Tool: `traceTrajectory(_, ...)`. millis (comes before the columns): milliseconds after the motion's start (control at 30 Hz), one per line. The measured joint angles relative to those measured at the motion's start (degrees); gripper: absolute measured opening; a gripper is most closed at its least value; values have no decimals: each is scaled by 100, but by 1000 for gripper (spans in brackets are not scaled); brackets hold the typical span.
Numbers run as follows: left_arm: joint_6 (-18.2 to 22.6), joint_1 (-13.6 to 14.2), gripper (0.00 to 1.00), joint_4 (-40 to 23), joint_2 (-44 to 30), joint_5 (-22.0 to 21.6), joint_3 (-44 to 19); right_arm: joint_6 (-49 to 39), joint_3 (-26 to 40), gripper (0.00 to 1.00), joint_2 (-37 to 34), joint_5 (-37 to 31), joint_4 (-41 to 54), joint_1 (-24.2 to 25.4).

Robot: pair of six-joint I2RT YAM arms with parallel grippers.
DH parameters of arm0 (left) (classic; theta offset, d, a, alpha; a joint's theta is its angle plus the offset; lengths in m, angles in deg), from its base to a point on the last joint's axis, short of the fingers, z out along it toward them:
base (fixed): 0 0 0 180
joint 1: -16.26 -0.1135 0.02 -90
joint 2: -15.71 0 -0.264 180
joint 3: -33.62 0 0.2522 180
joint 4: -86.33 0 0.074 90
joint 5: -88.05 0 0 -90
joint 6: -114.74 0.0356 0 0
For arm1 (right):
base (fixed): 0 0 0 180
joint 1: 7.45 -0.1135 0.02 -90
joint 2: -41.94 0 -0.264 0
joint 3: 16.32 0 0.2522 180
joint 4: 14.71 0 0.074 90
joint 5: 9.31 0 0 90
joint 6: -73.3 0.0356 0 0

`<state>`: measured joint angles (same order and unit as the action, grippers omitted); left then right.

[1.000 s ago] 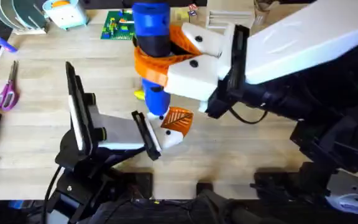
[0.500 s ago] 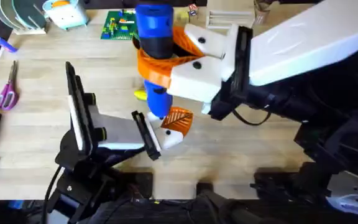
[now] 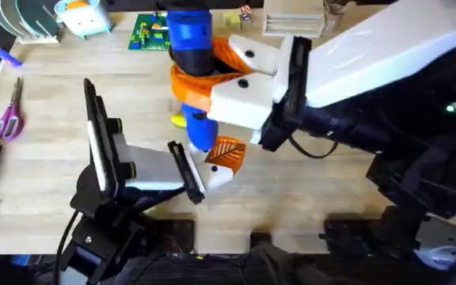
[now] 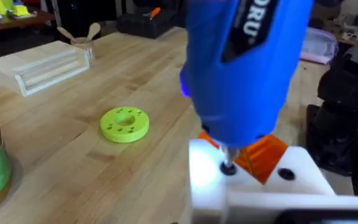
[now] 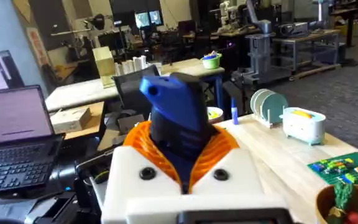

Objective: Pick up the gripper from the table and insert it into the empty holder that is missing its gripper. Then pick up a screw, insert it into the mounting hole, and use the screwdriver to tighten it. Finally, clean up the table by picking up the vegetable and placing it into the bucket.

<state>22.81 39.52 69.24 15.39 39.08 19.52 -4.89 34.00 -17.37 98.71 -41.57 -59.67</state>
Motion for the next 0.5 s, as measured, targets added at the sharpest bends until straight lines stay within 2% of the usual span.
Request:
traceTrajectory(233,2,0,5,1,0,11,0,0,0,22,0,7,-32,0)
traceTrajectory(333,4,0,5,4,0,15,0,22,-64,22,24,15,-322,29)
traceTrajectory(500,4,0,5,7,2,15,0,17,-85,22,506,9,-648,341)
